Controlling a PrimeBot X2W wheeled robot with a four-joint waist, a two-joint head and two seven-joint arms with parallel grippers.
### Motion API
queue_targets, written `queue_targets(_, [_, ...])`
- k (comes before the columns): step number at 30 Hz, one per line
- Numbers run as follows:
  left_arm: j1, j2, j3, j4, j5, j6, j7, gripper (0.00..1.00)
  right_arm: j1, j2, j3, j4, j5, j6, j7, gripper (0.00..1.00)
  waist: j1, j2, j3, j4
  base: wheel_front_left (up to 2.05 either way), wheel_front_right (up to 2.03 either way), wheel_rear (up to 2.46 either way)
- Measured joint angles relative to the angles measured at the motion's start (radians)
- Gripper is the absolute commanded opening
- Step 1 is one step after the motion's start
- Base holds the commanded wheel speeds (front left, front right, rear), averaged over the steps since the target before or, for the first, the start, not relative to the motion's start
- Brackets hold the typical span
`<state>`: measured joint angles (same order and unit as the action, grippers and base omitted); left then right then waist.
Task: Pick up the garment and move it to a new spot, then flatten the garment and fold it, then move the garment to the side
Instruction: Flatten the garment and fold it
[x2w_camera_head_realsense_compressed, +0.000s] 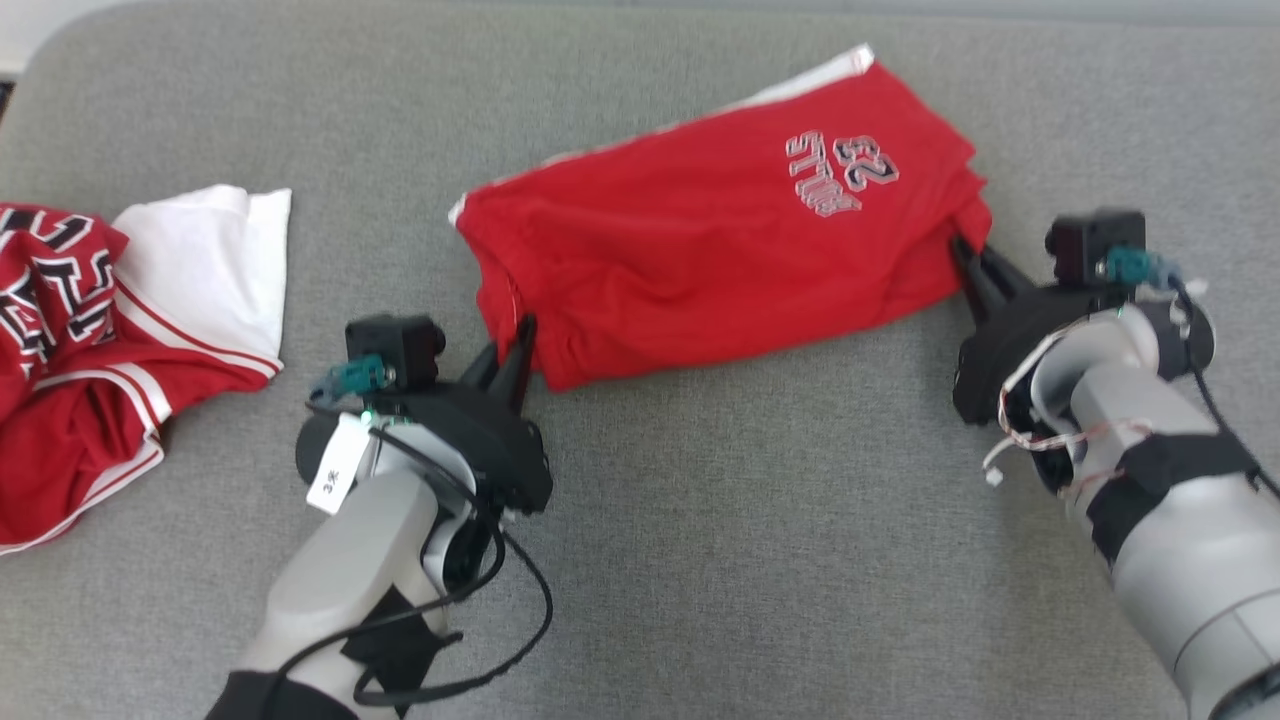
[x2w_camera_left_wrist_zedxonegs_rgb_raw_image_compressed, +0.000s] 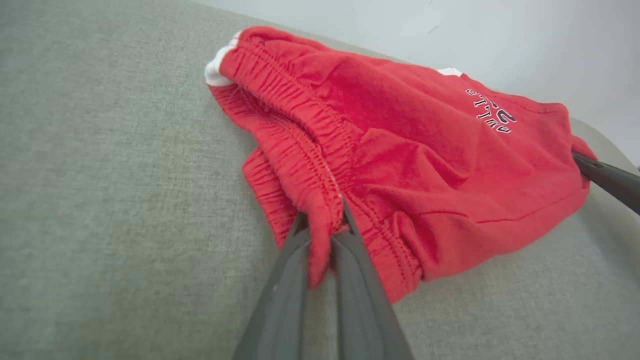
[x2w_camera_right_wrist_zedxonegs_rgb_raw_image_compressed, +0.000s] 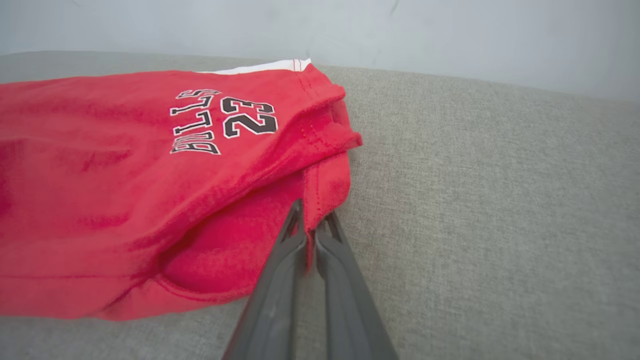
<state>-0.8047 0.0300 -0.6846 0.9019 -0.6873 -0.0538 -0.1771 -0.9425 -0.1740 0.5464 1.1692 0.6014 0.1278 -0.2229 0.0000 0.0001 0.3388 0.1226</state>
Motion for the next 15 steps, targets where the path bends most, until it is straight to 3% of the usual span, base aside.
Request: queue_targets(15, [0.234,0.003,-0.078,-0.009,-0.045,-0.010,-0.035,0.00,0.325,0.014,-0.026,-0.071,0.087,0.000,-0.025,0.00,-0.0002,-0.0001,-0.185,-0.032,0.00,0.00,0.00])
